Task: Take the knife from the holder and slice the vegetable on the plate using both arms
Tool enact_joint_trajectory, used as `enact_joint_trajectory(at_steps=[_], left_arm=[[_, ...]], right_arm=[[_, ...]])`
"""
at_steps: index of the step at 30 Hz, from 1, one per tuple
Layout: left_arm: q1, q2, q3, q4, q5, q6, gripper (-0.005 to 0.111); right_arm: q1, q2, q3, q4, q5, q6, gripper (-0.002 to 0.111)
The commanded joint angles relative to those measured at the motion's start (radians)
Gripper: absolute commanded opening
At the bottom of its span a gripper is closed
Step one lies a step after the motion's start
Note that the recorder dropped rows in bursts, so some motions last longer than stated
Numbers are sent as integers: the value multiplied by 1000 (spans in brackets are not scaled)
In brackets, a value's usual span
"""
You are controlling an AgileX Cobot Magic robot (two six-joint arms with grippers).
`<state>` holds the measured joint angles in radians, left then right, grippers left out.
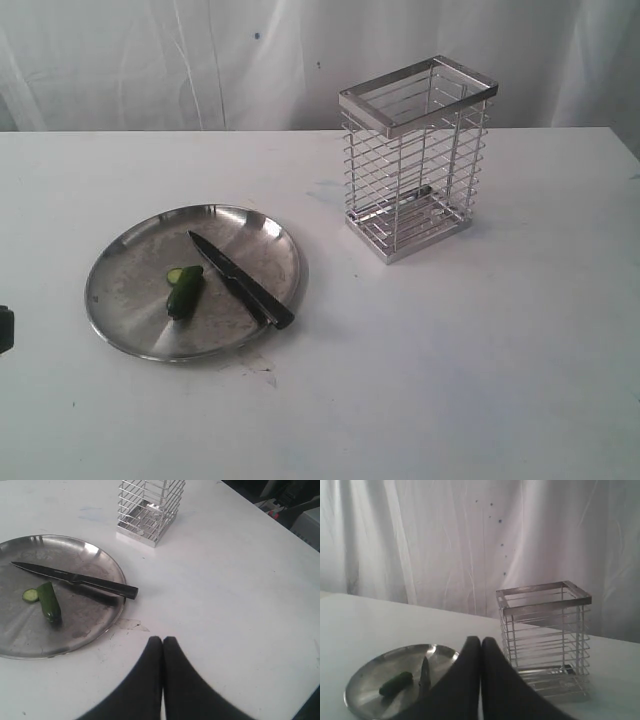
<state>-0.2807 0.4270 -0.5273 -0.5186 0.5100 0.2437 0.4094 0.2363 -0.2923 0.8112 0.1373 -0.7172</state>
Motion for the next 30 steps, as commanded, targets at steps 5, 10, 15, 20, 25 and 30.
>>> enact_joint_trajectory(at_steps=[5,10,15,20,25,30], left_arm=[[0,-6,6,-16,6,-1,0],[0,-6,6,-16,6,-1,0],[0,-8,6,-16,6,-1,0],[0,-8,6,-16,6,-1,0],[0,-8,6,-16,6,-1,0],[0,-8,6,-16,6,-1,0]], right_arm=[[-118,-143,187,-604,83,617,0],[-153,-236,292,-798,82,695,0],[-153,-236,292,-811,84,695,0],[-153,-236,292,-811,84,695,0],[-153,-236,292,-811,84,695,0],[-153,-236,292,-811,84,695,0]])
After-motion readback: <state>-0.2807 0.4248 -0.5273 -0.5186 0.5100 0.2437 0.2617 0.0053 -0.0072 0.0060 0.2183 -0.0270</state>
